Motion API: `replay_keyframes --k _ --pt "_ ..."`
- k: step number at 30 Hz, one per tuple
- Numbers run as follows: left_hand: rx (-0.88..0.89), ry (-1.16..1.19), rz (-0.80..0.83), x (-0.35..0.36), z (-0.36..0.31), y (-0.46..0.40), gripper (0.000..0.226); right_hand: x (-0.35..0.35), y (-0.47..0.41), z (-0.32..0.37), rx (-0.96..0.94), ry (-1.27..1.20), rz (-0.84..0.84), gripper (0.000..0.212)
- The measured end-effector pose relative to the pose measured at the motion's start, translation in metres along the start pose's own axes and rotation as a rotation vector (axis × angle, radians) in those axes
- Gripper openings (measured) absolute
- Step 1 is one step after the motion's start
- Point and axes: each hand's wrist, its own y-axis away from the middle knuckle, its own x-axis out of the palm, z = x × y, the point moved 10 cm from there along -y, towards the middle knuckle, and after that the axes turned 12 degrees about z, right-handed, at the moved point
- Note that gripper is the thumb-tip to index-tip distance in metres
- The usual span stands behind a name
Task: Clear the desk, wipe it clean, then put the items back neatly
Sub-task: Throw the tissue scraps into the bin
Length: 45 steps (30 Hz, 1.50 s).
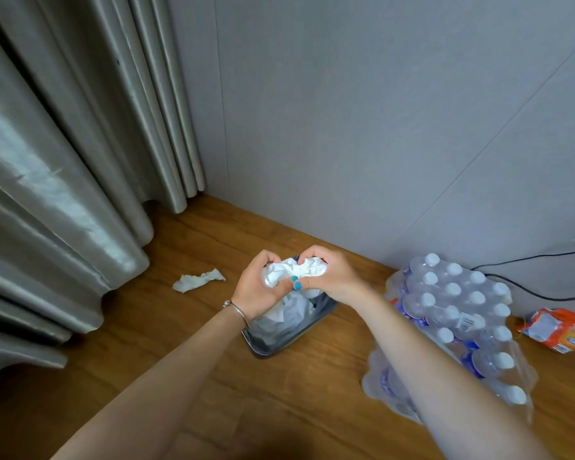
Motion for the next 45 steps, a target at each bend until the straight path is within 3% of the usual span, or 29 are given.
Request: replay_keyframes --k 10,23,34,40,45 --pt "-0.025 -0.072 -0.045 0.03 0.086 -0.03 0.032 0.021 -0.051 -0.079 0.001 0.023 0.044 0.041" --pt "0.053 -0.238 0.002 0.037 0.08 -0.03 0.036 0.02 -0.05 -0.09 -0.016 0.092 0.104 0.055" --pt "0.097 -0.221 0.059 0.034 0.077 -0.022 0.048 0.026 -0.041 -0.082 -0.042 0.159 0.098 0.068" --pt "0.086 -0.198 0.032 0.011 0.034 -0.015 0.052 0.008 -0.02 -0.043 -0.017 0.128 0.08 0.061" --pt "0.065 -0.232 0.043 -0.025 -0.053 -0.001 0.055 -0.021 0.012 0.036 -0.001 0.132 0.083 0.052"
